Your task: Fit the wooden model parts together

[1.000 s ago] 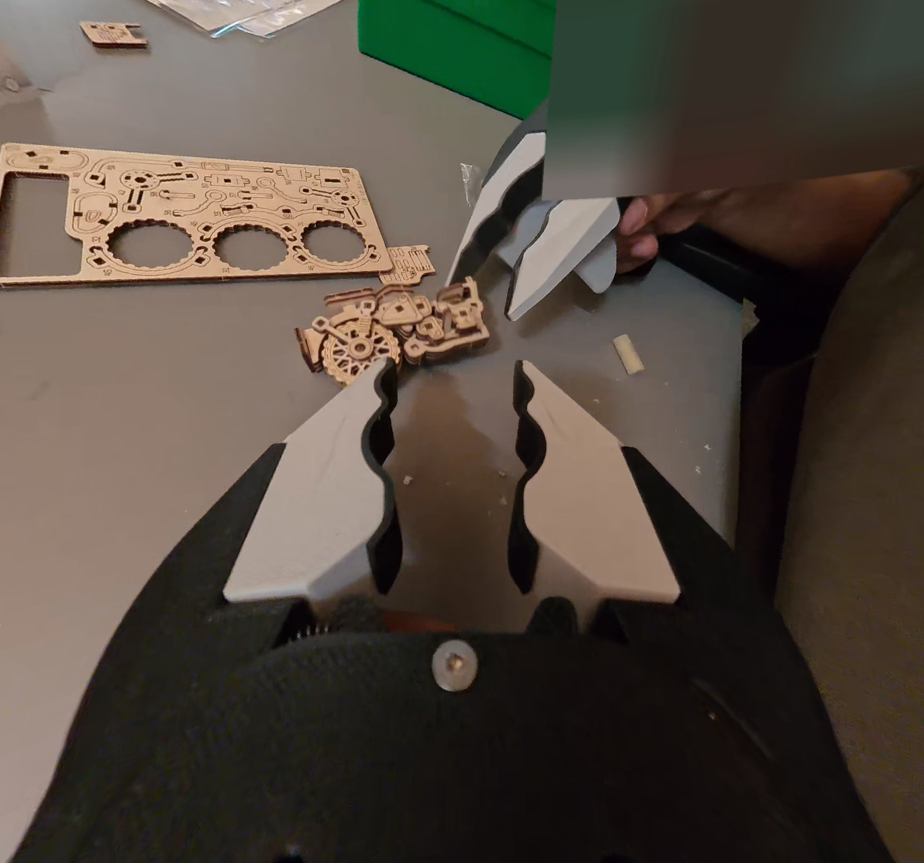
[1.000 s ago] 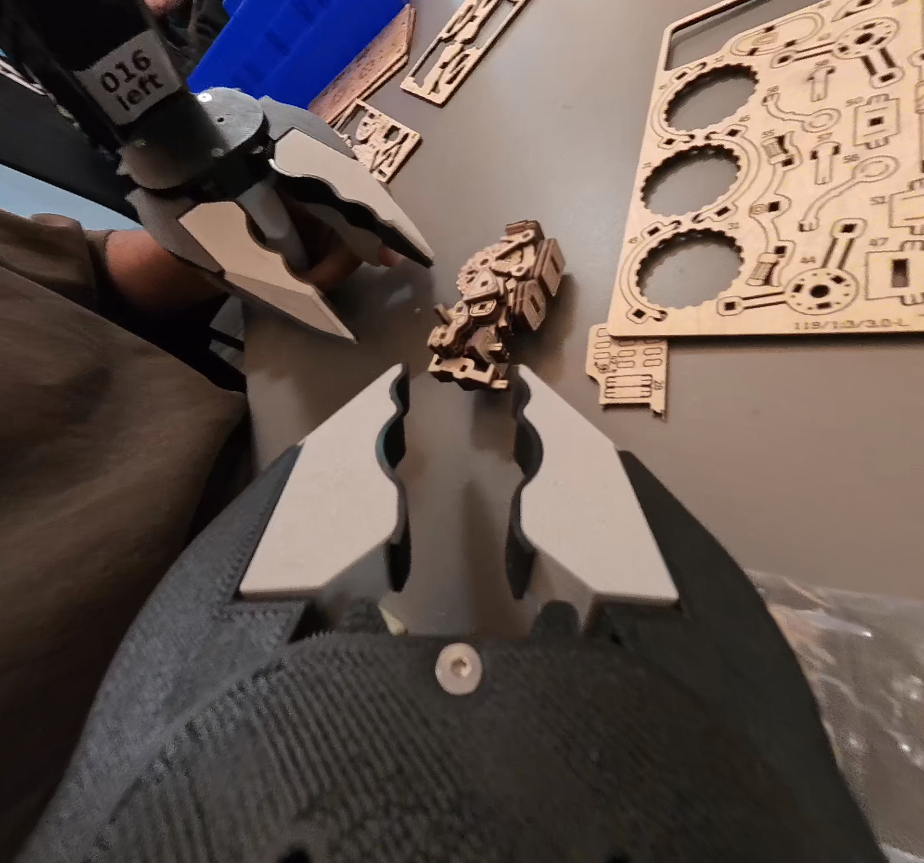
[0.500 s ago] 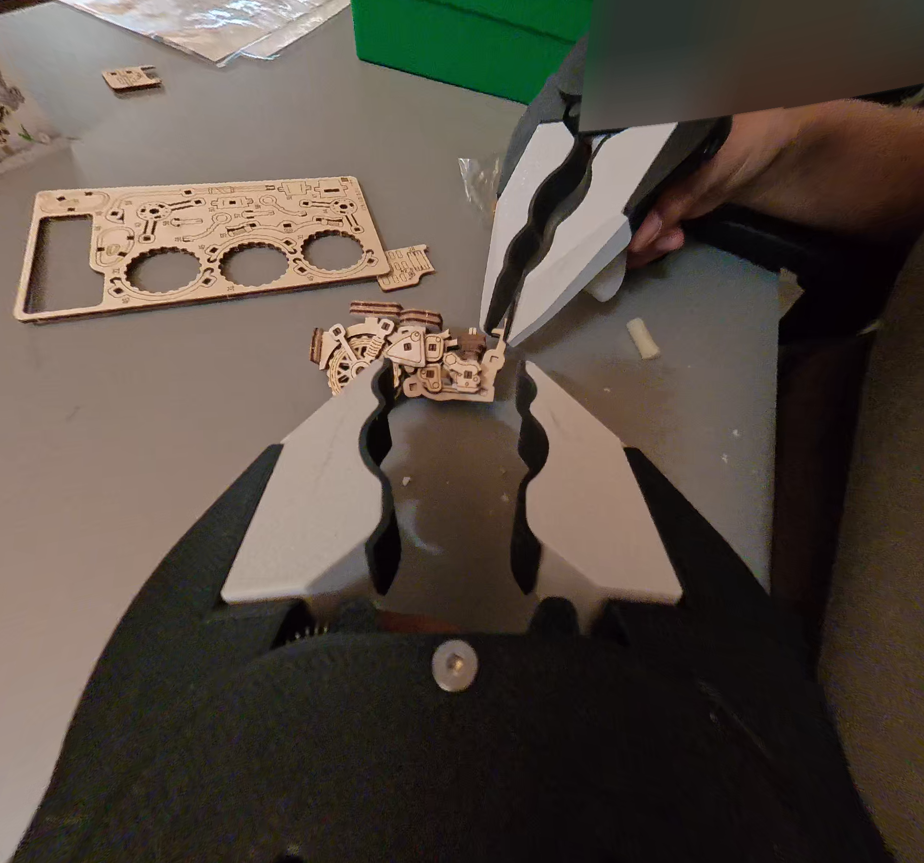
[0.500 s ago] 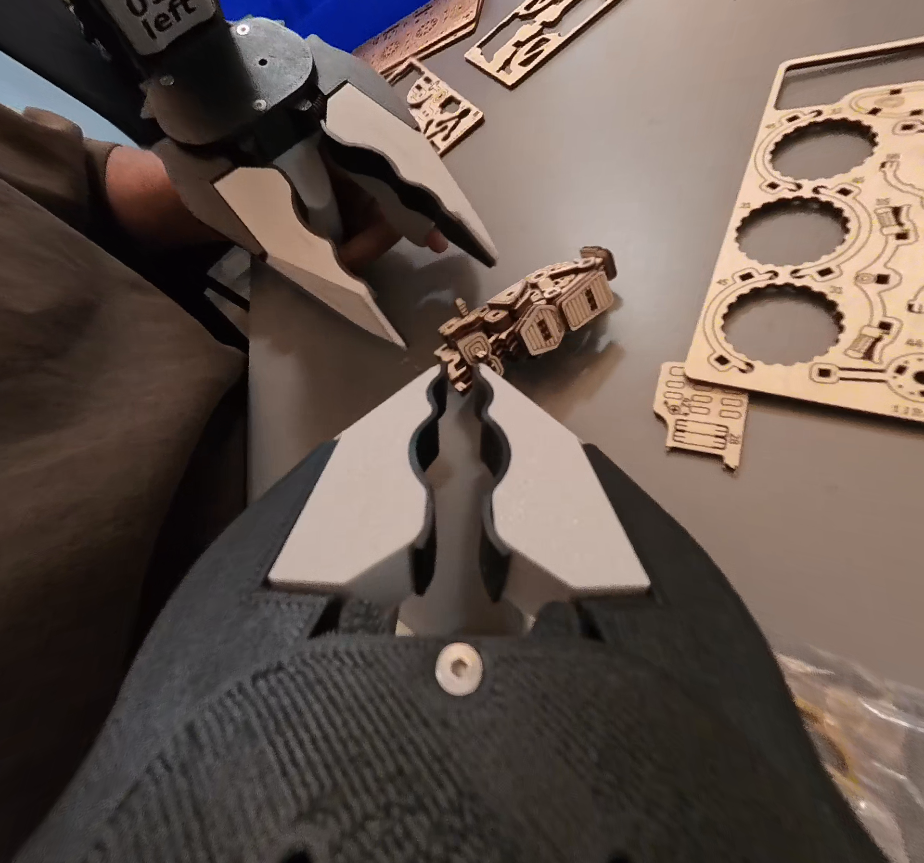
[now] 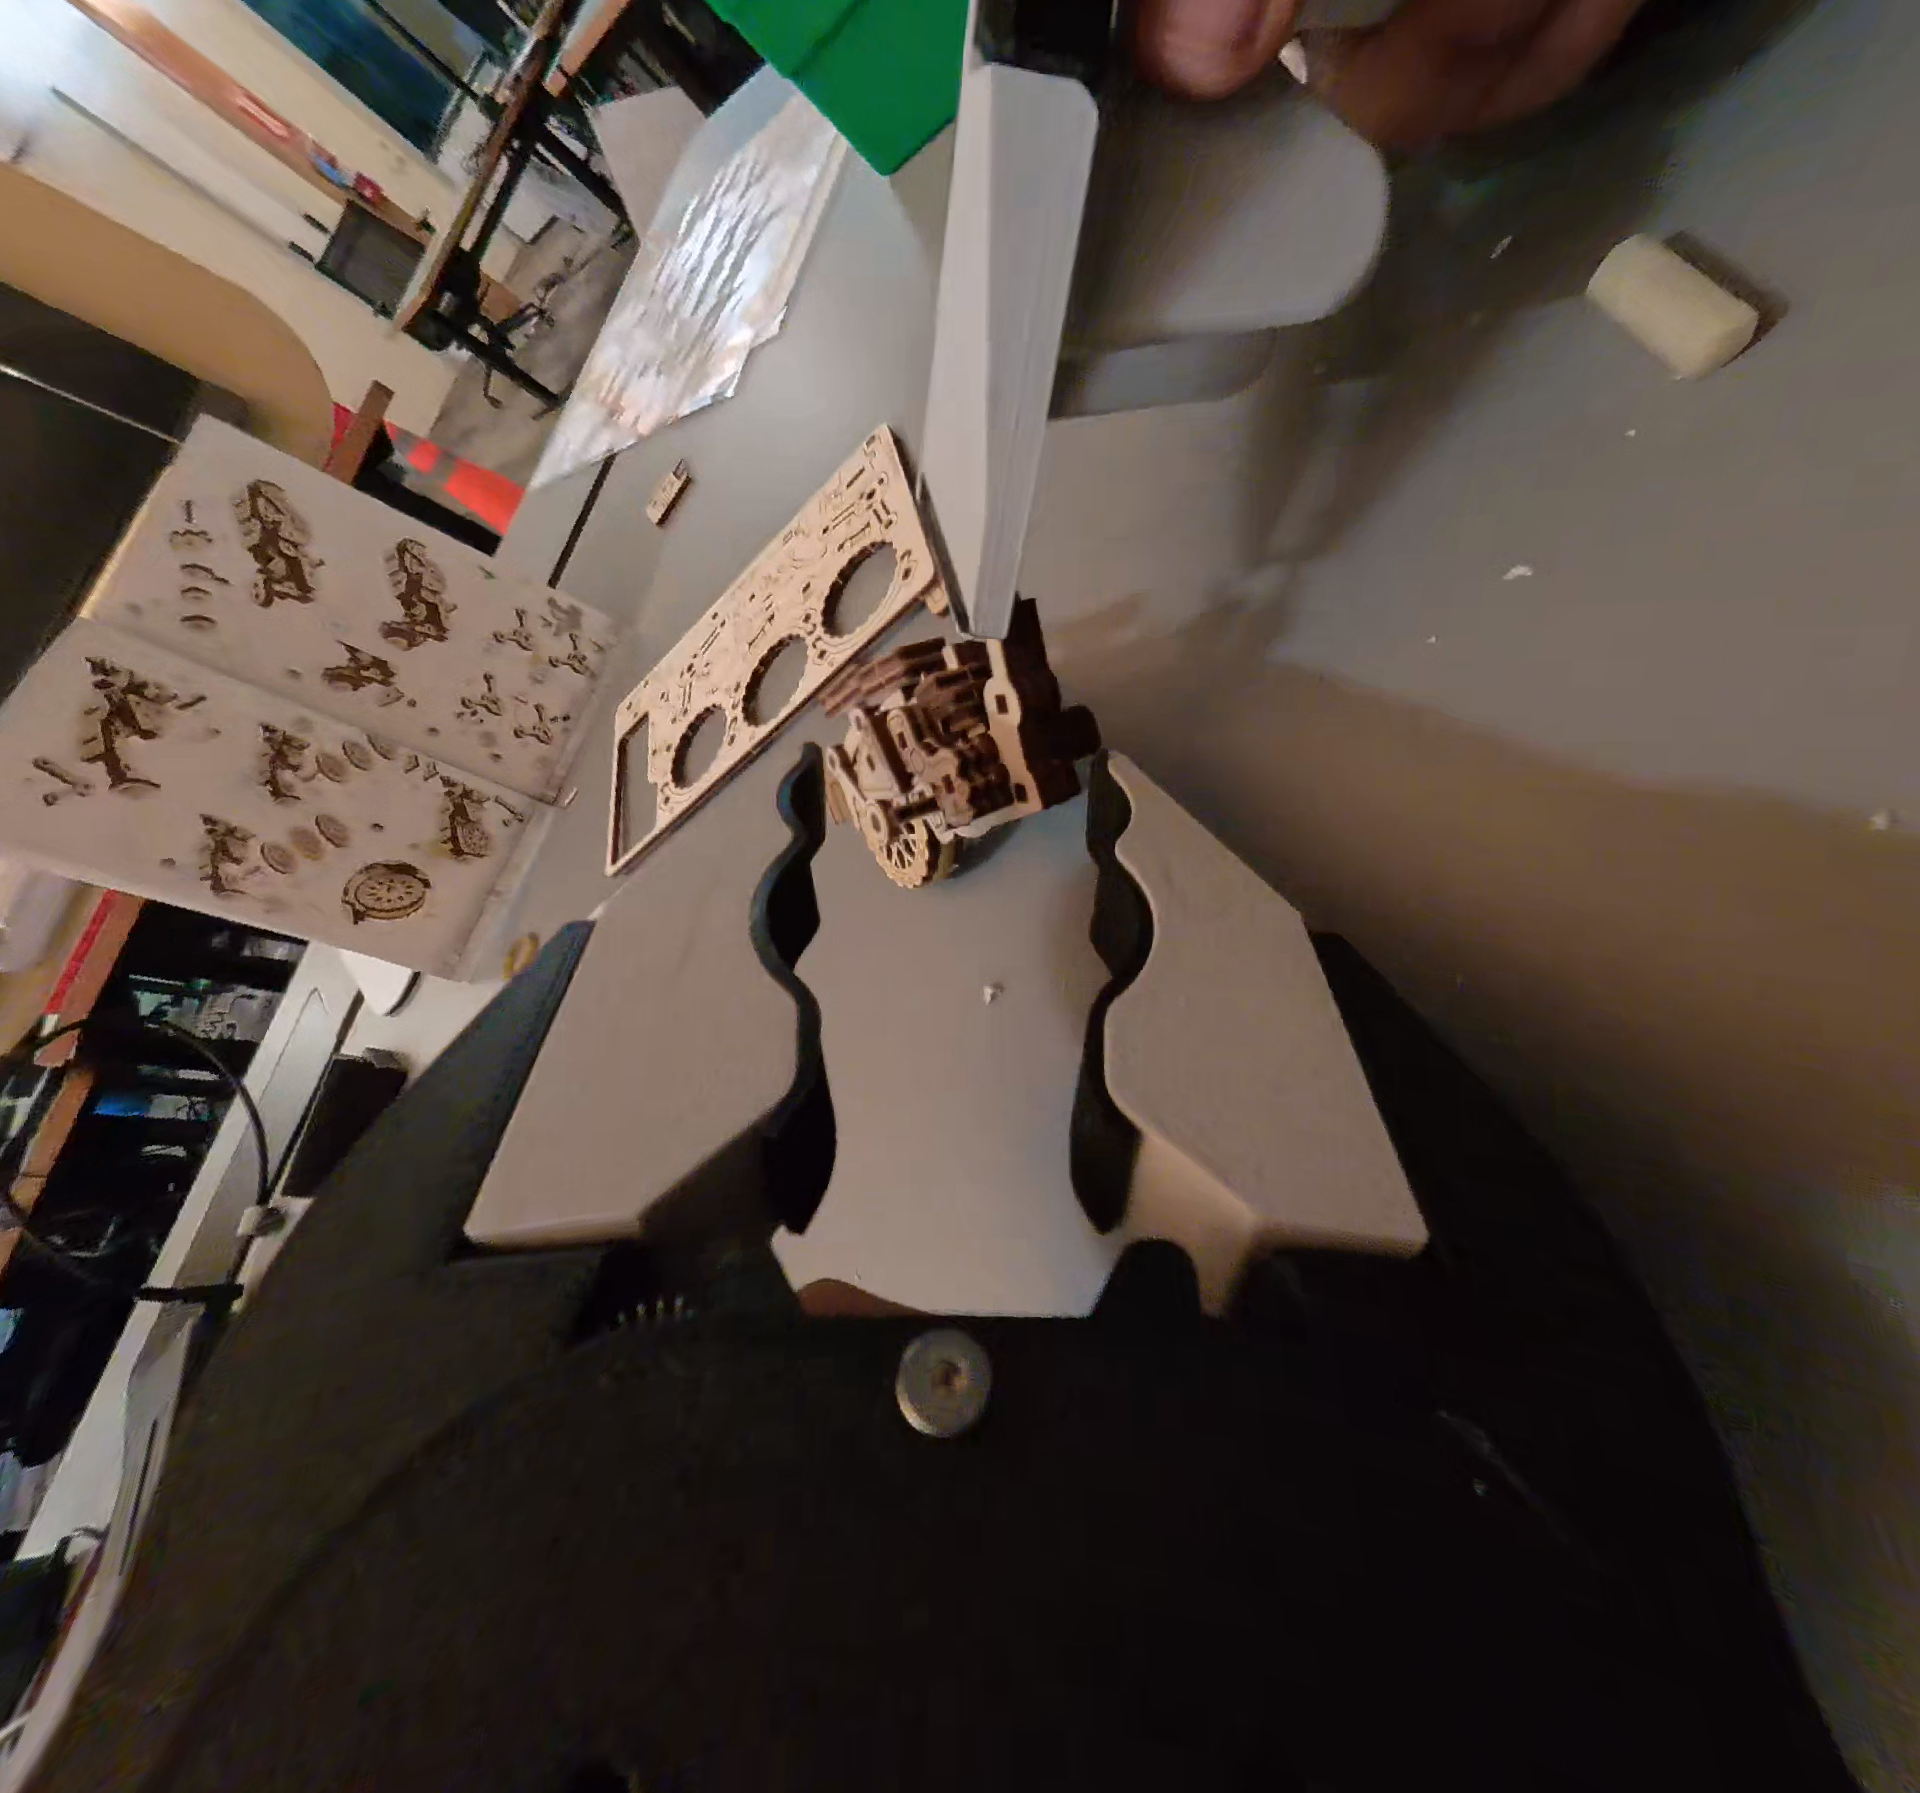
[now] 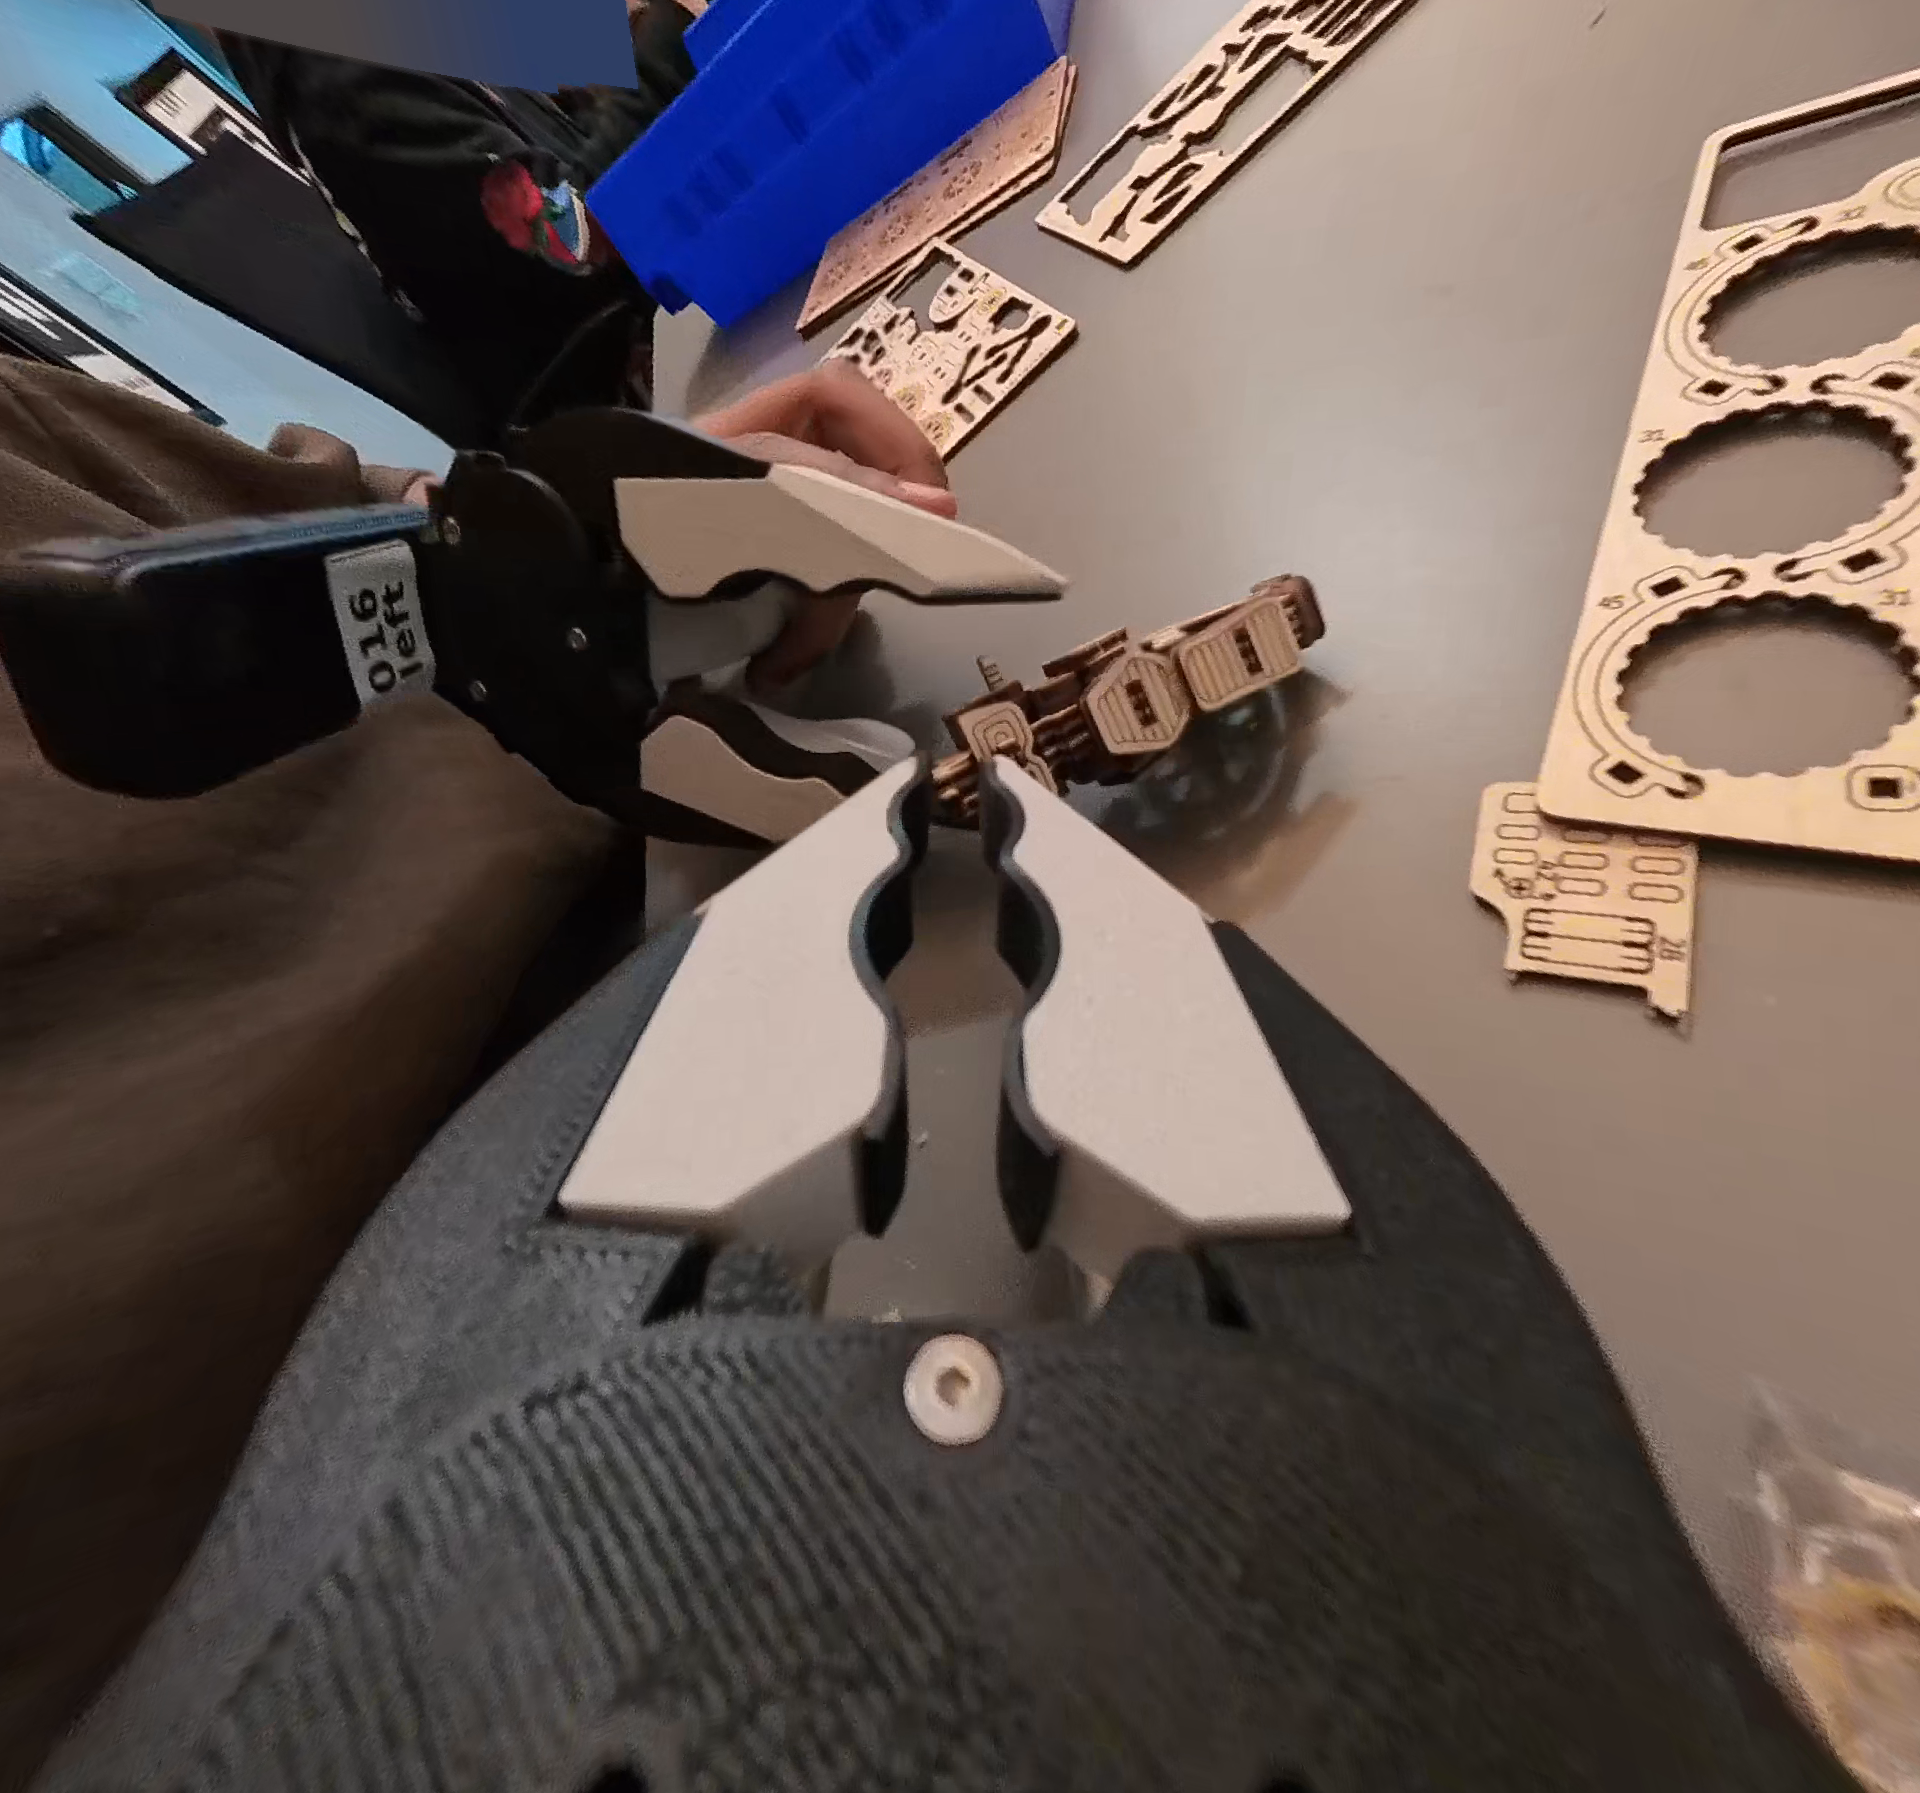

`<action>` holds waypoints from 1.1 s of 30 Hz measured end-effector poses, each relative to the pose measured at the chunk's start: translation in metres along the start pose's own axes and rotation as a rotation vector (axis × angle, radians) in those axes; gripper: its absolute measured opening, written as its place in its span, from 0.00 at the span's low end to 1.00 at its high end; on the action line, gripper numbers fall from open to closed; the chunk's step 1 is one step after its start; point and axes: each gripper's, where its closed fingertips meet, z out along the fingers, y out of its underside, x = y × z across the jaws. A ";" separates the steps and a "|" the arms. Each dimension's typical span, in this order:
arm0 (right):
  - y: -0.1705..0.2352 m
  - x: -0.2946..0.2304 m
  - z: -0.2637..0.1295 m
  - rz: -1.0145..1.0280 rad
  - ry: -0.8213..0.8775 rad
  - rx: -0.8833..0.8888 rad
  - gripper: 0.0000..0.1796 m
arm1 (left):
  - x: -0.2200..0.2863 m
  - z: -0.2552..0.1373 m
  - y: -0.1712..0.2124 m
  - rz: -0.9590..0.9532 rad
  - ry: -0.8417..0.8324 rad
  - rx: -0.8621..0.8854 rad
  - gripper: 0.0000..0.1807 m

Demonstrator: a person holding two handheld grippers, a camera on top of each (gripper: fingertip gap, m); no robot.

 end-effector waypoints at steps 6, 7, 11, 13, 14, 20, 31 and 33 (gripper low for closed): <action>-0.009 -0.005 -0.004 0.050 -0.051 0.058 0.04 | 0.002 -0.003 -0.009 -0.036 0.025 0.058 0.18; -0.011 -0.006 -0.005 0.062 -0.063 0.069 0.05 | 0.001 -0.004 -0.010 -0.040 0.023 0.067 0.18; -0.011 -0.009 -0.005 0.095 -0.115 0.069 0.10 | 0.000 -0.004 -0.011 -0.066 0.032 0.075 0.17; -0.012 -0.013 -0.007 0.070 -0.135 0.065 0.16 | -0.003 -0.005 -0.011 -0.090 0.030 0.081 0.17; -0.012 -0.016 -0.009 0.035 -0.144 0.055 0.21 | -0.004 -0.005 -0.011 -0.105 0.031 0.085 0.17; -0.025 -0.002 -0.028 -0.430 0.052 0.036 0.27 | -0.008 -0.009 -0.013 -0.205 0.089 0.118 0.17; -0.008 0.034 0.001 -1.065 0.058 -0.322 0.27 | -0.010 -0.025 -0.021 -0.213 0.177 0.265 0.15; -0.008 0.035 0.009 -1.097 0.029 -0.317 0.24 | -0.012 -0.027 -0.022 -0.227 0.180 0.274 0.15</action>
